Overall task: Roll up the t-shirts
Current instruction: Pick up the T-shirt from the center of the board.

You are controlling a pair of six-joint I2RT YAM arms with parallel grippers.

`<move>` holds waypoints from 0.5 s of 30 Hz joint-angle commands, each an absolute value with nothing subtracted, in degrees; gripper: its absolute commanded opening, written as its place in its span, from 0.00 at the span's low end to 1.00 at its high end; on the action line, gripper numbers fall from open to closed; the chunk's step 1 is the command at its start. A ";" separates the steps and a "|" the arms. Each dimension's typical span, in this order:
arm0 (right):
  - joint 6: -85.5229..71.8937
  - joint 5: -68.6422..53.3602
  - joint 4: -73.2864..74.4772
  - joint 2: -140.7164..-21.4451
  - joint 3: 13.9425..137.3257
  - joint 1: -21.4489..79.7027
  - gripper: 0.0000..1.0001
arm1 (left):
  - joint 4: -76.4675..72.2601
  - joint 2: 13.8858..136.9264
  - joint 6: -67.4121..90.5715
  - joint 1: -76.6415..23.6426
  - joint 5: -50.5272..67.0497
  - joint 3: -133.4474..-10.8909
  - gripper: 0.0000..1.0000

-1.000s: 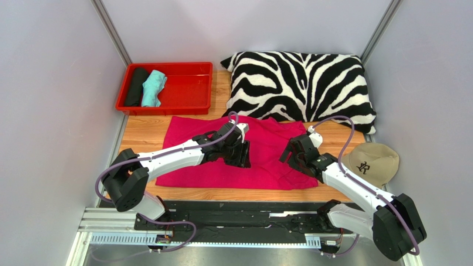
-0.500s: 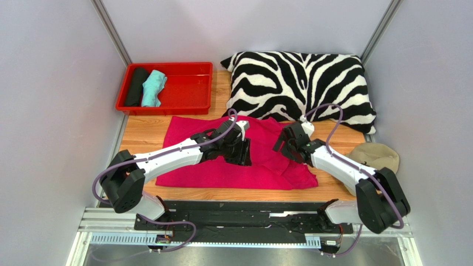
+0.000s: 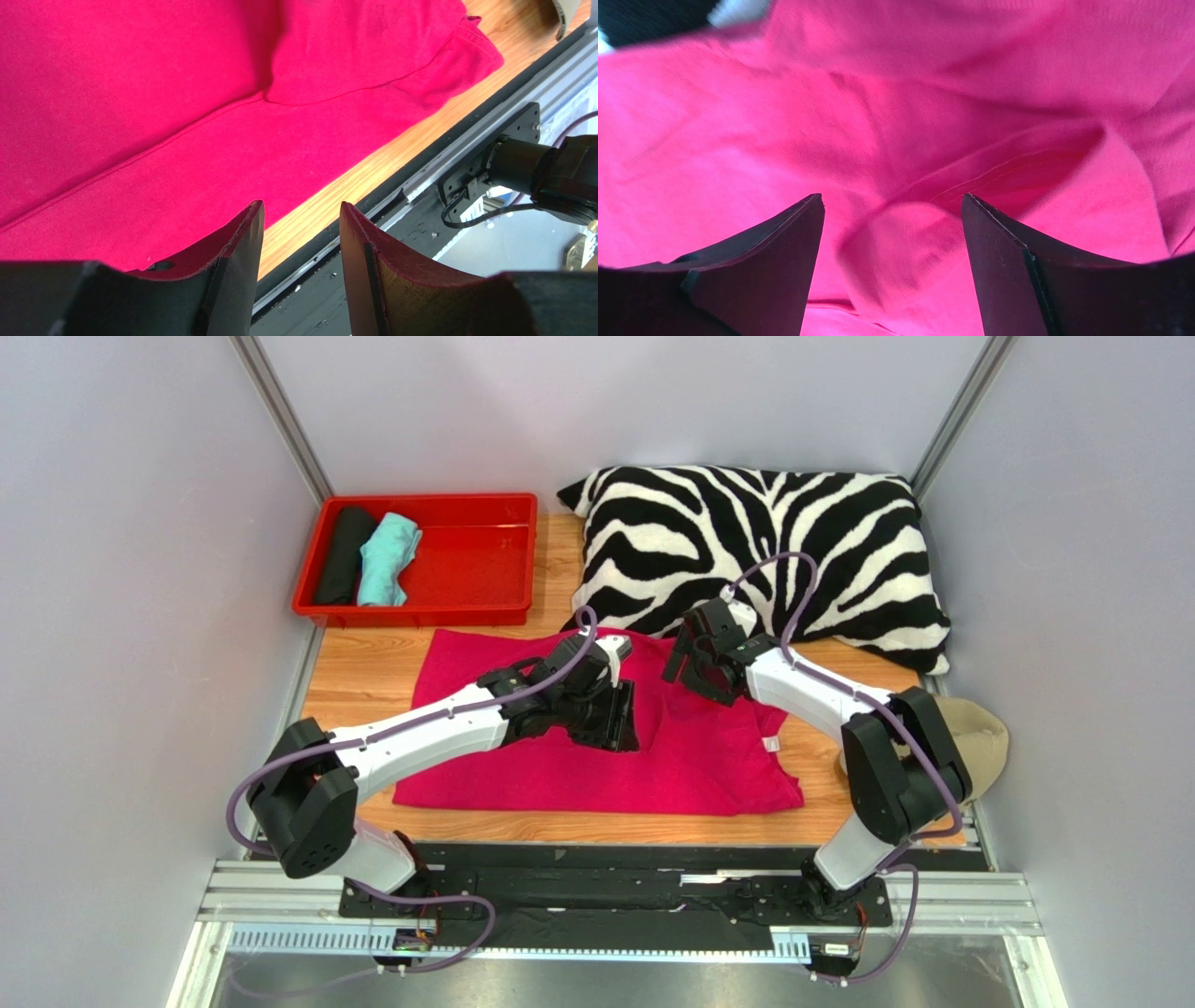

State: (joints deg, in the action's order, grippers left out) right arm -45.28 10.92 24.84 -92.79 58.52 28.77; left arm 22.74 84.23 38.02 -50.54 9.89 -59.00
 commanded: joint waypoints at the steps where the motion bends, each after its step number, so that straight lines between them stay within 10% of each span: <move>1: -42.10 11.25 26.63 -91.15 62.58 26.99 0.76 | 22.24 83.93 36.21 -51.41 10.72 -61.70 0.52; 7: -40.61 11.86 28.83 -84.83 61.79 22.86 0.76 | 21.18 86.31 35.95 -51.59 9.94 -62.40 0.52; 15: -36.39 9.94 27.87 -84.54 60.21 14.96 0.47 | 25.75 84.82 36.91 -44.85 4.04 -65.13 0.52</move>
State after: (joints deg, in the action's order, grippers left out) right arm -39.51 10.85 28.56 -84.07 60.58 18.55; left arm 24.49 86.61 36.88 -49.67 6.35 -62.78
